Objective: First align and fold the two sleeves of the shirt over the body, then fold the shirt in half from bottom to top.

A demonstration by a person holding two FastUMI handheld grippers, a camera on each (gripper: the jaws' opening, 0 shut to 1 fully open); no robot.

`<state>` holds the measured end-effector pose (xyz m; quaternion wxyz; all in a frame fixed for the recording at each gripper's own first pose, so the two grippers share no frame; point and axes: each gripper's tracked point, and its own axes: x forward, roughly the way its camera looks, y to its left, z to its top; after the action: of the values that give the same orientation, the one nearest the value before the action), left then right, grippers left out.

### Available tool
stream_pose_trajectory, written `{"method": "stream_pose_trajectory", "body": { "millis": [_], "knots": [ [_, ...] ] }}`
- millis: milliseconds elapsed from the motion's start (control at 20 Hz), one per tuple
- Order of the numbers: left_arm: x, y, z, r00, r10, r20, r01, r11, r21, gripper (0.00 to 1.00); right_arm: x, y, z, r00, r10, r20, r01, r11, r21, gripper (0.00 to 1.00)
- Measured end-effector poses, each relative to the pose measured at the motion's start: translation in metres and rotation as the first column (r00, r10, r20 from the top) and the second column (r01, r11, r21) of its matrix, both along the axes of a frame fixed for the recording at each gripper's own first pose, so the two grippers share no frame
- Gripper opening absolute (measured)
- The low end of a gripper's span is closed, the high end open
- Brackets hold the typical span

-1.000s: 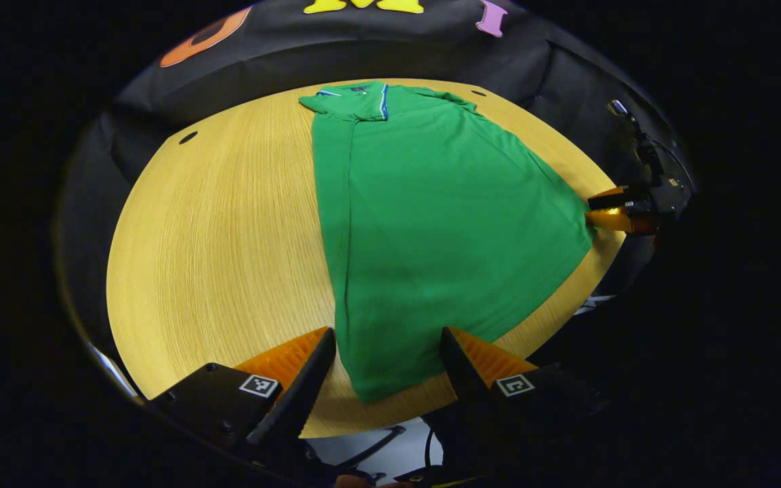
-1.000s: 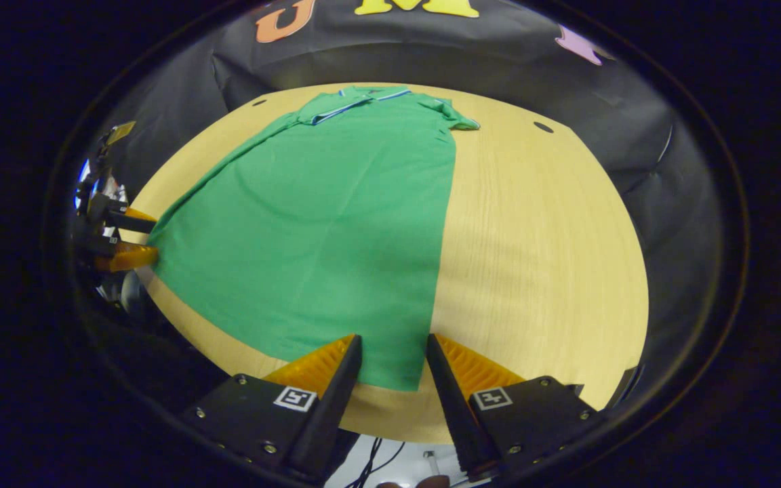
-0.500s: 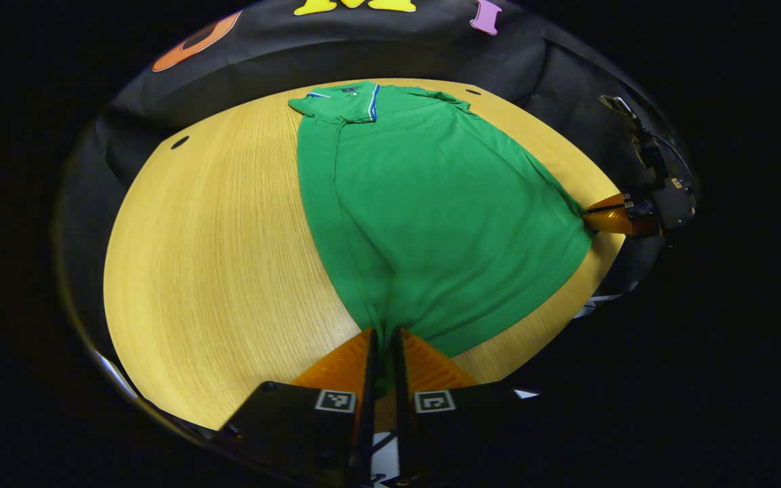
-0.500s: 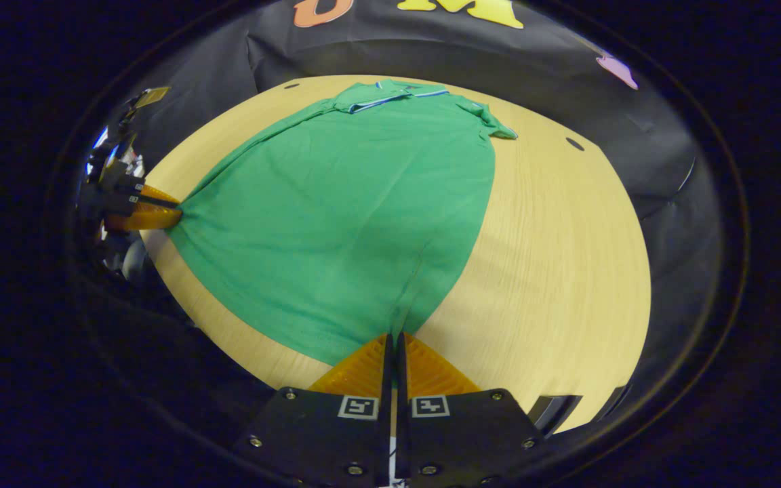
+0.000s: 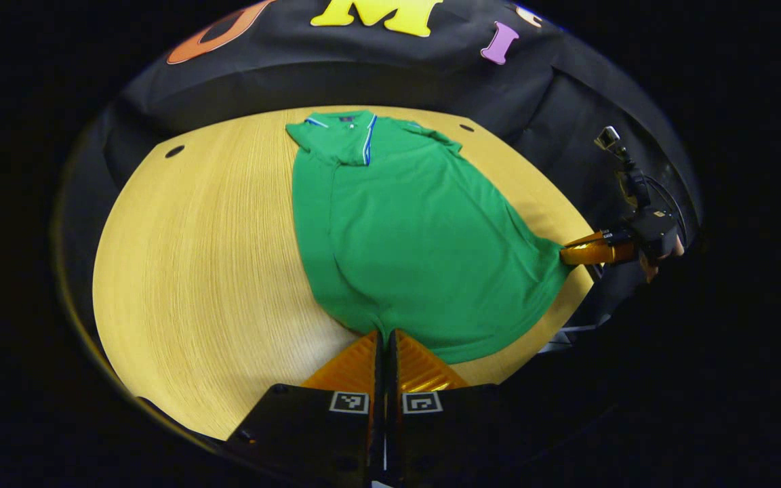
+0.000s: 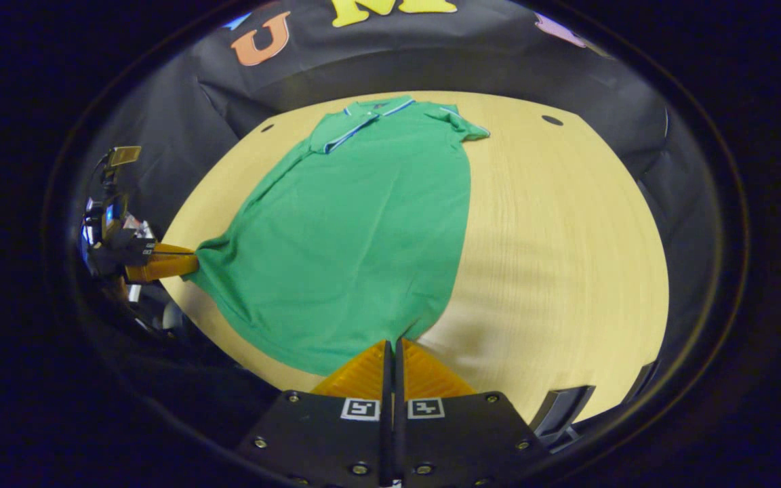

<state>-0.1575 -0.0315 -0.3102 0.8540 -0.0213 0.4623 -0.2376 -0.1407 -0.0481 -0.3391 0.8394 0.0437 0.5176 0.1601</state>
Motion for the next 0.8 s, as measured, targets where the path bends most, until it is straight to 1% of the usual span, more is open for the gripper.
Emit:
{"method": "stream_pose_trajectory", "body": {
  "millis": [150,350,500,650,800],
  "knots": [
    [0.018,-0.006,0.016,0.999,0.004,0.043,-0.003,1.0,-0.022,0.04,0.018,0.001,0.023,0.999,-0.019,0.042,0.018,0.999,0.033,0.01],
    [0.037,-0.006,0.038,0.996,0.013,0.086,-0.011,1.0,-0.018,0.04,0.044,-0.005,0.054,0.993,-0.052,0.103,0.047,0.998,0.045,0.01],
    [0.057,-0.008,0.06,0.99,0.024,0.136,-0.02,0.999,-0.034,0.04,0.066,-0.006,0.078,0.986,-0.063,0.155,0.054,0.996,0.065,0.01],
    [0.078,-0.014,0.083,0.984,0.045,0.173,-0.032,0.997,-0.076,0.04,0.09,-0.005,0.097,0.978,-0.072,0.196,0.056,0.995,0.086,0.0],
    [0.103,-0.011,0.101,0.975,0.059,0.216,-0.043,0.996,-0.08,0.04,0.116,-0.004,0.116,0.968,-0.076,0.24,0.053,0.994,0.1,0.0]
  ]
}}
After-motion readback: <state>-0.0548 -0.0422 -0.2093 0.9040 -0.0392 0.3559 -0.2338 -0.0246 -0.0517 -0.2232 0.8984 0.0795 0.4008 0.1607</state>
